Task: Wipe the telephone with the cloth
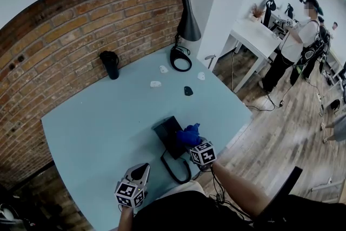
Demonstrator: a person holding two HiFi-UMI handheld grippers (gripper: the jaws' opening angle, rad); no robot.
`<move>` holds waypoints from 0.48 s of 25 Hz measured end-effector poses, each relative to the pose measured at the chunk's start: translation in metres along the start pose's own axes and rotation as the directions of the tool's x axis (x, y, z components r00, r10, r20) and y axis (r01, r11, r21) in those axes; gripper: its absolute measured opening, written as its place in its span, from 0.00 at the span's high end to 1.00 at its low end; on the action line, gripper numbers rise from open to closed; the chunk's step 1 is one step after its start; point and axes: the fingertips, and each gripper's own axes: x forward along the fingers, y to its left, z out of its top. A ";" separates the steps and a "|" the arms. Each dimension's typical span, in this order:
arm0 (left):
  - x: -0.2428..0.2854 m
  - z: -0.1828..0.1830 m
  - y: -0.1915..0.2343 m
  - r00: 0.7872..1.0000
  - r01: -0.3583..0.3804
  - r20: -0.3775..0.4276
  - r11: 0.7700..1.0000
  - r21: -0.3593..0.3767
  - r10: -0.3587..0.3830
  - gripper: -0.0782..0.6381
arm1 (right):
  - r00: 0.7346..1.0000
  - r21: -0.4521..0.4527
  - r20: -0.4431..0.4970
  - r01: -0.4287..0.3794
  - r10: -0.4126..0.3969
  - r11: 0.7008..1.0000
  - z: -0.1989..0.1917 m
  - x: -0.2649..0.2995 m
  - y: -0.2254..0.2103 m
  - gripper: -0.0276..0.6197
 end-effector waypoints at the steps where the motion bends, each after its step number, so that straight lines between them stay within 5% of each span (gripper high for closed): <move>1: 0.000 0.000 0.000 1.000 0.001 0.000 1.000 -0.001 -0.001 0.89 | 1.000 0.007 -0.006 0.002 -0.002 1.000 -0.003 -0.001 0.000 0.62; 8: 0.000 0.002 -0.001 1.000 -0.002 0.007 1.000 0.003 0.002 0.89 | 0.990 0.034 -0.134 -0.044 0.048 0.998 -0.027 -0.010 -0.002 0.62; 10: -0.001 0.003 0.000 1.000 -0.005 0.010 1.000 0.003 0.005 0.89 | 0.964 0.032 -0.245 -0.097 0.102 0.995 -0.037 -0.016 0.001 0.62; 12: -0.003 0.005 0.002 1.000 -0.011 0.014 1.000 0.000 0.011 0.89 | 0.904 0.028 -0.382 -0.199 0.194 0.980 -0.047 -0.027 0.013 0.62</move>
